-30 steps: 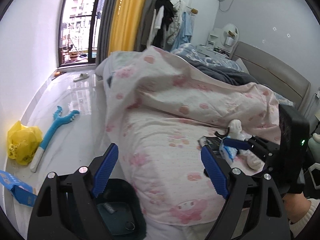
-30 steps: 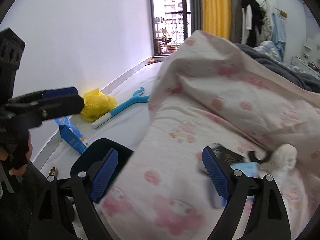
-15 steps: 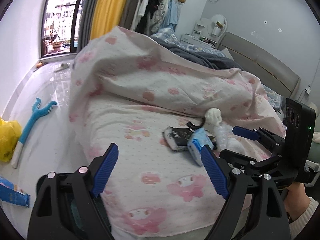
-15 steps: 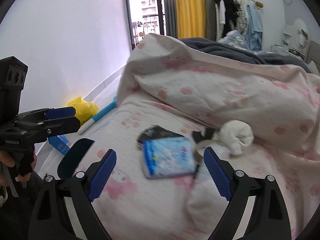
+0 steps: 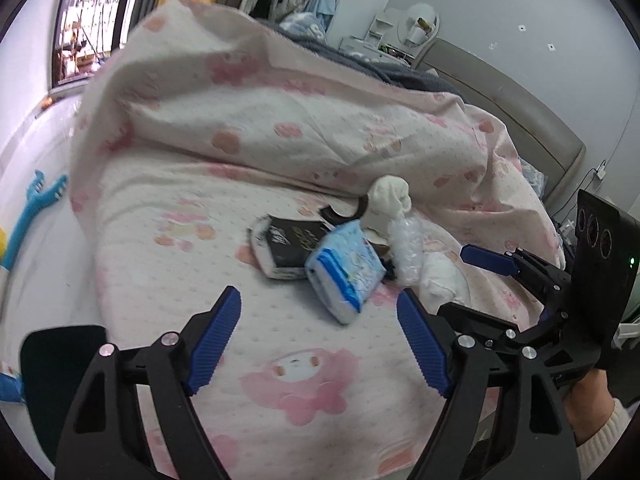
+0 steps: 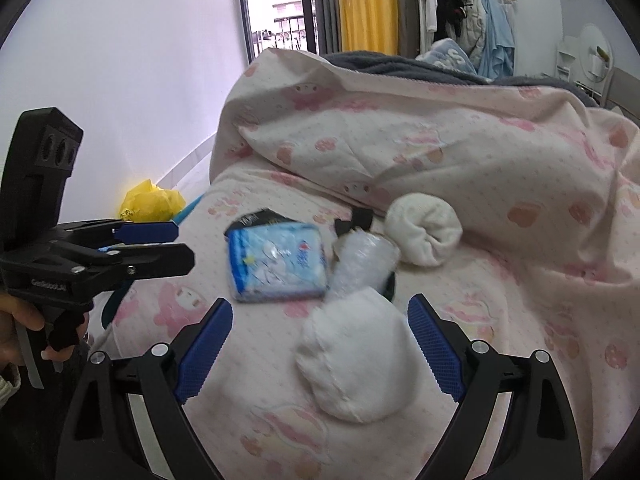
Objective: Collect trash
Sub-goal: 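Grasp the blue tissue packet with the left tool while the right tool grasps the white fluffy ball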
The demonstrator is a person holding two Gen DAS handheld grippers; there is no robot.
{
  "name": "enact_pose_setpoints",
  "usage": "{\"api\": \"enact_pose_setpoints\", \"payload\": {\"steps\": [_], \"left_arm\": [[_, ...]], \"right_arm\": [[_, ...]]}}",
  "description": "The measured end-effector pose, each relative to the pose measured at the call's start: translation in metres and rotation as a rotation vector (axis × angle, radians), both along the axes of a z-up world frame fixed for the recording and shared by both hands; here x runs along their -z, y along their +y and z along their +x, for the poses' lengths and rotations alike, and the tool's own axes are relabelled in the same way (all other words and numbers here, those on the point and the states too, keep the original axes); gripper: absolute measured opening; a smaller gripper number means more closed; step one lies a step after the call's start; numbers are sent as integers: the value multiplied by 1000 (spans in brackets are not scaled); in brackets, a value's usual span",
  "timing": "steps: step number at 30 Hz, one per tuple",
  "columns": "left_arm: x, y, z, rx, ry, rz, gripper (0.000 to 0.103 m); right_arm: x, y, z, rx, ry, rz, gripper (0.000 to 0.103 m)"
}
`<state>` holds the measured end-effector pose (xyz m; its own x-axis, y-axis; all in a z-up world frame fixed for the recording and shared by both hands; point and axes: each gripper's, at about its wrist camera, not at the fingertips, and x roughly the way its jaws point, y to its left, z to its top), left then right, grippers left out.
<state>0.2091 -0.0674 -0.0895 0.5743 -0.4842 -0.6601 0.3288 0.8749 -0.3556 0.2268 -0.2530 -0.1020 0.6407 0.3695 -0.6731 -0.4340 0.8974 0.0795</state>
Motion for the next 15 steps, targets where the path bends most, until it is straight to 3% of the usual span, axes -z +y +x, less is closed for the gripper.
{"api": "enact_pose_setpoints", "payload": {"steps": [5, 15], "left_arm": [[12, -11, 8, 5, 43, -29, 80], [25, -29, 20, 6, 76, -67, 67]], "right_arm": [[13, -14, 3, 7, 39, -10, 90], [29, -35, 2, 4, 87, -5, 90]]}}
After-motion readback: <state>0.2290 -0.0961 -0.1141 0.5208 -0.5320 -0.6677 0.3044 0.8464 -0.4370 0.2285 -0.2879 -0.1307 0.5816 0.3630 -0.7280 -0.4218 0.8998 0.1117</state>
